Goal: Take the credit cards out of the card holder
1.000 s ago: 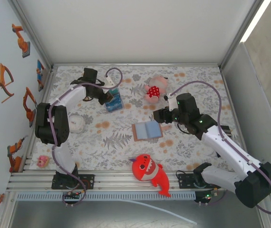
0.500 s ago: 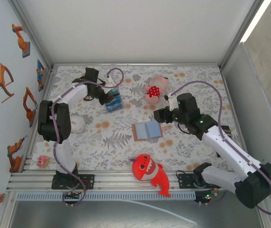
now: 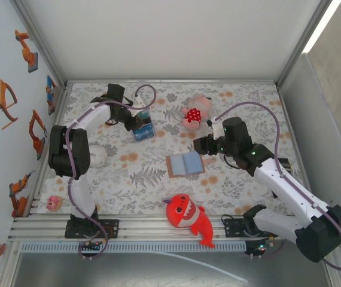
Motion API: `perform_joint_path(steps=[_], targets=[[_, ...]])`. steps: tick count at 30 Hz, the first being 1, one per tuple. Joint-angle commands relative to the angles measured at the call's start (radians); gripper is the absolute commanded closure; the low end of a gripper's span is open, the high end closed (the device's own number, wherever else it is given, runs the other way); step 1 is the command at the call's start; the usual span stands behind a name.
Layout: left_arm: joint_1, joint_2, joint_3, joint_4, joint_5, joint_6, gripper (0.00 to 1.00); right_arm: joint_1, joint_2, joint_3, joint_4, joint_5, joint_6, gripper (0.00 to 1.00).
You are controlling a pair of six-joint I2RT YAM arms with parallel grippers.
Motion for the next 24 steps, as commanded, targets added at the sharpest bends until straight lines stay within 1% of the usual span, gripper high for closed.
perform_joint_path(steps=[1,5,7,11,13,15,17,18,19,20,21,22,23,24], targets=[[-0.008,-0.087,0.005,-0.03,0.004,0.011,0.81,-0.009,-0.022,0.027,-0.014,0.033,0.003,0.31],[-0.02,-0.171,-0.046,0.001,-0.037,-0.023,0.8,-0.011,-0.033,0.024,-0.015,0.076,0.004,0.31],[-0.026,-0.217,-0.083,0.025,-0.065,-0.048,0.67,-0.011,-0.044,0.017,-0.015,0.104,0.003,0.3],[-0.038,-0.338,-0.198,0.099,-0.132,-0.122,0.36,-0.012,-0.079,-0.004,-0.015,0.168,0.003,0.3],[-0.044,-0.407,-0.266,0.151,-0.152,-0.157,0.27,-0.013,-0.099,-0.016,-0.016,0.2,0.004,0.29],[-0.047,-0.473,-0.322,0.195,-0.17,-0.196,0.23,-0.015,-0.122,-0.033,-0.014,0.238,0.005,0.29],[-0.047,-0.54,-0.382,0.247,-0.222,-0.249,0.13,-0.017,-0.147,-0.051,-0.013,0.29,0.012,0.28],[-0.047,-0.571,-0.411,0.28,-0.254,-0.271,0.1,-0.017,-0.158,-0.06,-0.013,0.309,0.015,0.27],[-0.049,-0.607,-0.45,0.326,-0.29,-0.302,0.0,-0.018,-0.17,-0.07,-0.011,0.33,0.019,0.27],[-0.049,-0.642,-0.489,0.37,-0.337,-0.334,0.03,-0.018,-0.184,-0.082,-0.009,0.357,0.024,0.26],[-0.05,-0.672,-0.521,0.401,-0.372,-0.362,0.03,-0.021,-0.195,-0.092,-0.009,0.383,0.037,0.21],[-0.047,-0.703,-0.555,0.431,-0.403,-0.384,0.03,-0.021,-0.21,-0.105,-0.007,0.417,0.051,0.12],[-0.048,-0.733,-0.589,0.455,-0.428,-0.398,0.03,-0.023,-0.223,-0.117,-0.005,0.448,0.061,0.01],[-0.048,-0.753,-0.614,0.475,-0.454,-0.409,0.03,-0.025,-0.235,-0.125,-0.006,0.474,0.074,0.0]])
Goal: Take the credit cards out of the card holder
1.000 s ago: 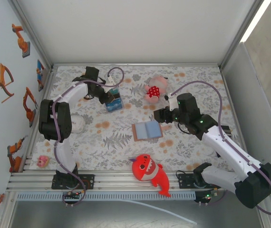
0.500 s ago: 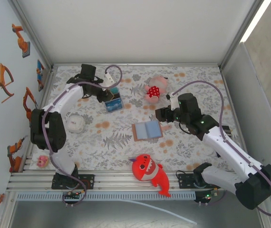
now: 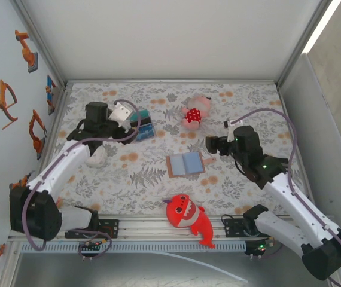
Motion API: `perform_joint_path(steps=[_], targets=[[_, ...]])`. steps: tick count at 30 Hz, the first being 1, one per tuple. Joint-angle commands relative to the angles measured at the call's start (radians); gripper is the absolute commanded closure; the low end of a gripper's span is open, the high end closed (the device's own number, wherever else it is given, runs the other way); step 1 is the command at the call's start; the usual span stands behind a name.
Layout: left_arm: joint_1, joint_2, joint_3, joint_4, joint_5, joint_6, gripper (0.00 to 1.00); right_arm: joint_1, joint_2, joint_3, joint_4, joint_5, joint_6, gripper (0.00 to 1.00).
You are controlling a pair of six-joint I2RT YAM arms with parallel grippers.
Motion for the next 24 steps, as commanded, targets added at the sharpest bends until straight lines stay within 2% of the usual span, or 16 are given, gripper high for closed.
perform_joint_path(steps=[1,4,11,21,24], targets=[[-0.002,-0.078,-0.081,0.151,-0.155,-0.117,0.03,-0.013,-0.049,-0.037,-0.003,0.143,0.05,0.0],[0.004,-0.126,-0.151,0.212,-0.26,-0.191,0.03,-0.019,-0.088,-0.076,0.014,0.192,0.061,0.0],[0.036,-0.196,-0.31,0.367,-0.437,-0.288,0.03,-0.041,-0.095,-0.114,0.024,0.212,0.064,0.0],[0.094,-0.193,-0.415,0.497,-0.519,-0.357,0.03,-0.061,-0.084,-0.188,0.082,0.452,0.1,0.01],[0.115,-0.183,-0.478,0.613,-0.508,-0.355,0.03,-0.096,-0.082,-0.215,0.114,0.451,0.083,0.0]])
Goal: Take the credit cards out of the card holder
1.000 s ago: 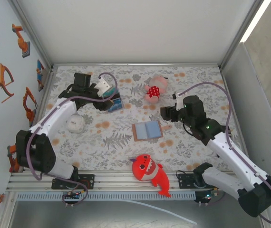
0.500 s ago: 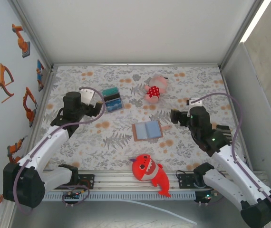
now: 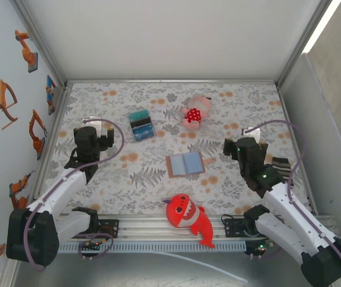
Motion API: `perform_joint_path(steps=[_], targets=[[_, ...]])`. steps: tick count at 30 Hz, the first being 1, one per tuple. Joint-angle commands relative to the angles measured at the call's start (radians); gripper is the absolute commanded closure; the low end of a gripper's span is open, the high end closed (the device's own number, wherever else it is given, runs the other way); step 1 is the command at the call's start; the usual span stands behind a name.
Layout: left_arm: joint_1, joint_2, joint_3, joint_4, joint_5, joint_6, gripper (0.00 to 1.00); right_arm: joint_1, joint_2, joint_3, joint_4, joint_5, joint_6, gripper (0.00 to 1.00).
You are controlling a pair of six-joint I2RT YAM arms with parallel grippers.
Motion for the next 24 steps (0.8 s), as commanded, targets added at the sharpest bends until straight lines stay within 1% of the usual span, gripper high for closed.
perform_joint_path(steps=[1,4,10,14,18,20,23,24], targets=[[0.025,0.004,-0.071,0.178,-0.007,-0.02,0.03,-0.044,0.006,-0.031,0.074,0.062,-0.001,0.01],[0.053,0.044,-0.122,0.3,0.023,0.003,0.03,-0.103,0.023,-0.06,0.123,0.021,-0.027,0.0],[0.097,0.154,-0.156,0.46,0.074,0.013,0.03,-0.207,0.054,-0.134,0.278,-0.023,-0.066,0.0],[0.113,0.186,-0.135,0.48,0.11,0.026,0.03,-0.266,0.083,-0.169,0.363,-0.065,-0.076,0.0],[0.119,0.194,-0.113,0.447,0.141,0.029,0.03,-0.299,0.111,-0.175,0.409,-0.078,-0.085,0.01],[0.12,0.184,-0.115,0.432,0.149,0.016,0.03,-0.31,0.119,-0.18,0.432,-0.079,-0.092,0.01],[0.12,0.151,-0.124,0.36,0.176,-0.023,0.03,-0.326,0.134,-0.182,0.446,-0.083,-0.094,0.0],[0.12,0.151,-0.136,0.37,0.182,-0.031,0.03,-0.331,0.14,-0.184,0.45,-0.081,-0.095,0.01]])
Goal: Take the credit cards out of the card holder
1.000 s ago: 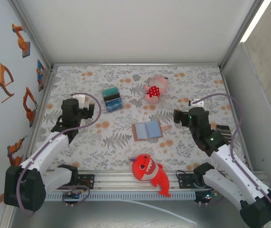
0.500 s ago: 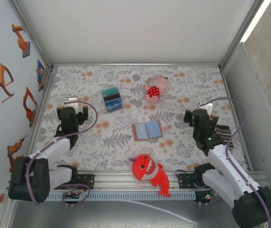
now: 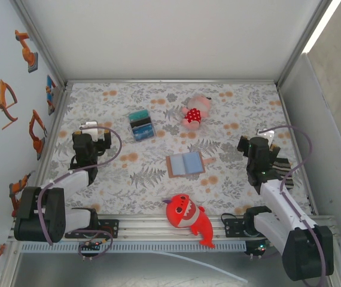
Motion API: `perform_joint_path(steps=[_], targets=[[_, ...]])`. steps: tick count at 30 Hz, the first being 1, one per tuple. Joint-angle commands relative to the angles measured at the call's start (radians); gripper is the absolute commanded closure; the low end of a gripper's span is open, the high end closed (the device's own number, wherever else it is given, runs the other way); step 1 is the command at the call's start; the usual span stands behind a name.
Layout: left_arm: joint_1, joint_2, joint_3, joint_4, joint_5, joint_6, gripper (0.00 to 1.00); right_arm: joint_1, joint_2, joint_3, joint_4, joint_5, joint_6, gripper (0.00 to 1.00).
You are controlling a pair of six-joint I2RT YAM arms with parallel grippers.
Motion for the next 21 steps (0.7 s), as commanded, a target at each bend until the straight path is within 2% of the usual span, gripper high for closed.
perform_joint_path(steps=[1,8,10,16,17,19,21], targets=[[0.008,-0.022,-0.012,0.005,0.048,-0.039,0.03,-0.02,0.013,-0.014,0.07,0.0,-0.015,0.0],[0.008,0.095,-0.078,0.249,0.073,-0.031,0.03,-0.057,0.034,-0.024,0.112,-0.005,-0.038,0.0],[0.007,0.135,-0.061,0.245,0.083,-0.03,0.03,-0.065,0.035,-0.03,0.134,-0.009,-0.043,0.0],[0.008,0.318,-0.099,0.492,0.073,-0.024,0.03,-0.085,0.044,-0.042,0.175,-0.033,-0.057,0.0],[0.008,0.337,-0.089,0.507,0.072,-0.022,0.03,-0.088,0.052,-0.045,0.184,-0.038,-0.058,0.0],[0.014,0.29,-0.052,0.349,0.065,-0.04,0.03,-0.091,0.067,-0.049,0.204,-0.045,-0.061,0.0],[0.037,0.312,-0.008,0.315,0.101,-0.055,0.03,-0.094,0.088,-0.053,0.235,-0.053,-0.064,0.0]])
